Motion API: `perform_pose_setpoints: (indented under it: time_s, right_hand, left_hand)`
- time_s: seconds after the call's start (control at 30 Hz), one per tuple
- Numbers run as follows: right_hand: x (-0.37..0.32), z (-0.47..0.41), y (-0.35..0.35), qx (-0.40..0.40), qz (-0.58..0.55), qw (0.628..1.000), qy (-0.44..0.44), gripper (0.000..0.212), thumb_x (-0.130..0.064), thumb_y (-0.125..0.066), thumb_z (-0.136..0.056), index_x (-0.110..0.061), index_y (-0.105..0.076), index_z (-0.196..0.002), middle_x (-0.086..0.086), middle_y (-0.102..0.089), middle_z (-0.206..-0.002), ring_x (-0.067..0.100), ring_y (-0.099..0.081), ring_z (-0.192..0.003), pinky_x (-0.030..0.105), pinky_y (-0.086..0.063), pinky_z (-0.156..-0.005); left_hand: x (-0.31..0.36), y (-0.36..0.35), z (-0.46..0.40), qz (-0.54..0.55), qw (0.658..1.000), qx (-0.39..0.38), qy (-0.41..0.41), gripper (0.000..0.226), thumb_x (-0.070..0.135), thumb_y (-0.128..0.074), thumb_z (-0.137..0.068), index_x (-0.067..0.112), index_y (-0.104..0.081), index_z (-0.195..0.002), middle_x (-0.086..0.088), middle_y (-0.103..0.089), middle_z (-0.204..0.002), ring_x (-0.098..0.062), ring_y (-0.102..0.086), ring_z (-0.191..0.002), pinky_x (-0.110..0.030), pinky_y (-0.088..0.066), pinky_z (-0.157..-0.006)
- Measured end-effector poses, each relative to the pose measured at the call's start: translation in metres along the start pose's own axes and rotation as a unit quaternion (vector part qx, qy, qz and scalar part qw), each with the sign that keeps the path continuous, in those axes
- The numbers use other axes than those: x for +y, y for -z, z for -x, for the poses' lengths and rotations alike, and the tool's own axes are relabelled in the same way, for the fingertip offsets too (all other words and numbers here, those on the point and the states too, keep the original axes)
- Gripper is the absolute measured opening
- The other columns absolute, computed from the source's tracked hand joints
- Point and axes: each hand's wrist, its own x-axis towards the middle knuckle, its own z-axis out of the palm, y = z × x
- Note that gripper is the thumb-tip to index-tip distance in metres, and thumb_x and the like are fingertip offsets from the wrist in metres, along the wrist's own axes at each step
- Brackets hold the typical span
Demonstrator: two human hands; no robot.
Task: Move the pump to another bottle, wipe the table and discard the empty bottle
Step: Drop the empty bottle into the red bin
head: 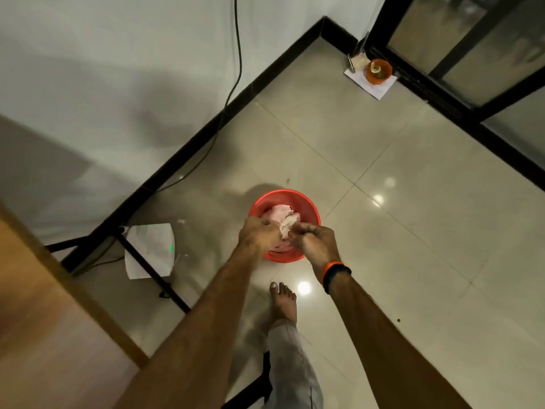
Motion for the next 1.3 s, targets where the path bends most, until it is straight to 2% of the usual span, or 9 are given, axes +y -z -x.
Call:
perform_pose_setpoints:
  time_s: [0.23,0.43,0.53,0.73,0.9,0.97,1.07,1.2,1.3]
  right_hand:
    - [0.012,-0.023,0.007,0.025,0.028,0.999,-0.035,0.035,-0.003,-0.063,-0.067,-0.010,-0.067,-0.101,0.003,-0.068,-0.100,0.026,-0.062,-0.096,0.049,-0.049,-0.102]
    - [-0.009,0.014,0.014,0.033,0.038,0.999,-0.001,0.028,0.000,-0.068,-0.076,-0.016,-0.070,-0.098,0.002,-0.074,-0.099,0.027,-0.068,-0.101,0.048,-0.053,-0.096]
    - [-0.031,0.054,0.013,0.015,0.040,0.999,0.034,0.027,0.001,-0.066,-0.077,-0.018,-0.071,-0.096,0.003,-0.074,-0.102,0.026,-0.068,-0.103,0.049,-0.053,-0.096]
    - [-0.077,0.167,-0.002,-0.023,0.055,0.990,0.131,0.024,0.002,-0.064,-0.084,-0.011,-0.070,-0.102,0.004,-0.073,-0.103,0.011,-0.069,-0.090,0.018,-0.053,-0.071]
    - [-0.100,0.259,-0.037,-0.058,0.096,0.972,0.204,0.029,0.010,-0.057,-0.085,-0.002,-0.067,-0.109,0.009,-0.071,-0.105,0.014,-0.066,-0.094,0.027,-0.052,-0.091]
    - [-0.100,0.290,-0.056,-0.081,0.128,0.960,0.234,0.028,0.009,-0.061,-0.084,-0.002,-0.067,-0.109,0.008,-0.071,-0.107,0.015,-0.066,-0.098,0.024,-0.051,-0.092]
    - [-0.095,0.323,-0.087,-0.110,0.169,0.945,0.259,0.027,0.007,-0.061,-0.084,-0.006,-0.067,-0.107,0.004,-0.071,-0.106,0.014,-0.067,-0.095,0.020,-0.051,-0.092]
    - [-0.091,0.345,-0.124,-0.127,0.215,0.932,0.264,0.027,0.000,-0.064,-0.084,-0.014,-0.068,-0.106,-0.003,-0.071,-0.104,0.012,-0.068,-0.096,0.027,-0.051,-0.098]
    - [-0.097,0.351,-0.148,-0.131,0.259,0.917,0.273,0.034,-0.006,-0.068,-0.082,-0.017,-0.066,-0.114,-0.004,-0.070,-0.112,0.009,-0.066,-0.094,0.021,-0.049,-0.095]
  left_hand:
    - [-0.006,-0.005,-0.015,-0.022,0.999,-0.025,0.011,0.028,0.010,-0.064,-0.088,-0.001,-0.065,-0.114,-0.021,-0.068,-0.114,-0.036,-0.064,-0.109,-0.044,-0.053,-0.096]
    - [0.015,0.017,0.030,0.005,0.999,-0.015,-0.037,0.026,-0.003,-0.060,-0.081,-0.012,-0.061,-0.105,-0.030,-0.062,-0.118,-0.042,-0.063,-0.105,-0.043,-0.051,-0.084]
    - [0.023,0.036,0.069,0.027,0.997,-0.018,-0.064,0.031,-0.001,-0.064,-0.072,0.002,-0.069,-0.102,-0.021,-0.070,-0.109,-0.034,-0.067,-0.104,-0.042,-0.053,-0.094]
    - [0.013,0.102,0.159,0.081,0.986,0.043,-0.138,0.028,0.009,-0.073,-0.076,0.027,-0.067,-0.097,0.020,-0.063,-0.090,-0.010,-0.063,-0.095,-0.020,-0.048,-0.084]
    - [-0.013,0.162,0.229,0.148,0.967,0.100,-0.182,0.035,0.004,-0.073,-0.080,0.008,-0.064,-0.114,0.000,-0.065,-0.105,-0.011,-0.063,-0.092,-0.009,-0.050,-0.075]
    - [-0.028,0.187,0.252,0.164,0.962,0.122,-0.180,0.039,0.002,-0.072,-0.081,0.002,-0.062,-0.119,-0.005,-0.066,-0.112,-0.016,-0.063,-0.099,-0.016,-0.051,-0.084]
    - [-0.052,0.226,0.278,0.190,0.953,0.157,-0.176,0.037,-0.004,-0.068,-0.082,-0.003,-0.061,-0.118,-0.010,-0.064,-0.112,-0.015,-0.059,-0.098,-0.008,-0.047,-0.078]
    - [-0.078,0.269,0.301,0.219,0.949,0.192,-0.119,0.018,0.004,-0.067,-0.082,0.015,-0.068,-0.096,0.002,-0.067,-0.091,-0.007,-0.059,-0.076,-0.013,-0.047,-0.056]
    - [-0.084,0.292,0.308,0.221,0.940,0.233,-0.112,0.006,0.008,-0.064,-0.080,0.012,-0.067,-0.083,0.001,-0.064,-0.075,-0.011,-0.055,-0.065,-0.022,-0.041,-0.052]
